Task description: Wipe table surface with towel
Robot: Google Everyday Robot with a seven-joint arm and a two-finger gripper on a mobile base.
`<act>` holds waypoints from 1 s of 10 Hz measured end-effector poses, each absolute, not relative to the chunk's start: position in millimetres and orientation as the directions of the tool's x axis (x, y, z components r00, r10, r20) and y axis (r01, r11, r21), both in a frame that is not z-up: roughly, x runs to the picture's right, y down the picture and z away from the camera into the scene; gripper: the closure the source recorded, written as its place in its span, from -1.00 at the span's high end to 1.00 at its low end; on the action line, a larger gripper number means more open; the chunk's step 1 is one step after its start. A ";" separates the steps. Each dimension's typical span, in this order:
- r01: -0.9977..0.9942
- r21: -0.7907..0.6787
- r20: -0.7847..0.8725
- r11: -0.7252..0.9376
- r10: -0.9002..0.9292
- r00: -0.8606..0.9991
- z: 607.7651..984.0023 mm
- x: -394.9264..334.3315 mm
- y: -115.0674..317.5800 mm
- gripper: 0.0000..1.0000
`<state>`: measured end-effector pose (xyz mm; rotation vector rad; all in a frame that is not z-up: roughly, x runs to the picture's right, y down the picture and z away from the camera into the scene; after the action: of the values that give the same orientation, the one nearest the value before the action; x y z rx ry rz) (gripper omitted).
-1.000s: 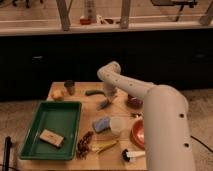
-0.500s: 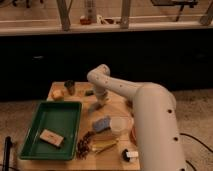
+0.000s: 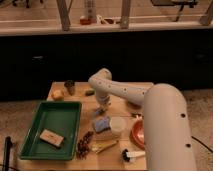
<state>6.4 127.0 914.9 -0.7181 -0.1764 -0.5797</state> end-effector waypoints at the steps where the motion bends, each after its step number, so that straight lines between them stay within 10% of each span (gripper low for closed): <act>1: 0.535 -0.583 0.320 0.611 -0.432 0.843 914.1 20.5 124.9 -1.00; 10: 0.482 -0.578 0.260 0.659 -0.412 0.873 939.1 19.5 76.0 -1.00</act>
<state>19.5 76.0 939.1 -0.6850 -0.1095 -0.5071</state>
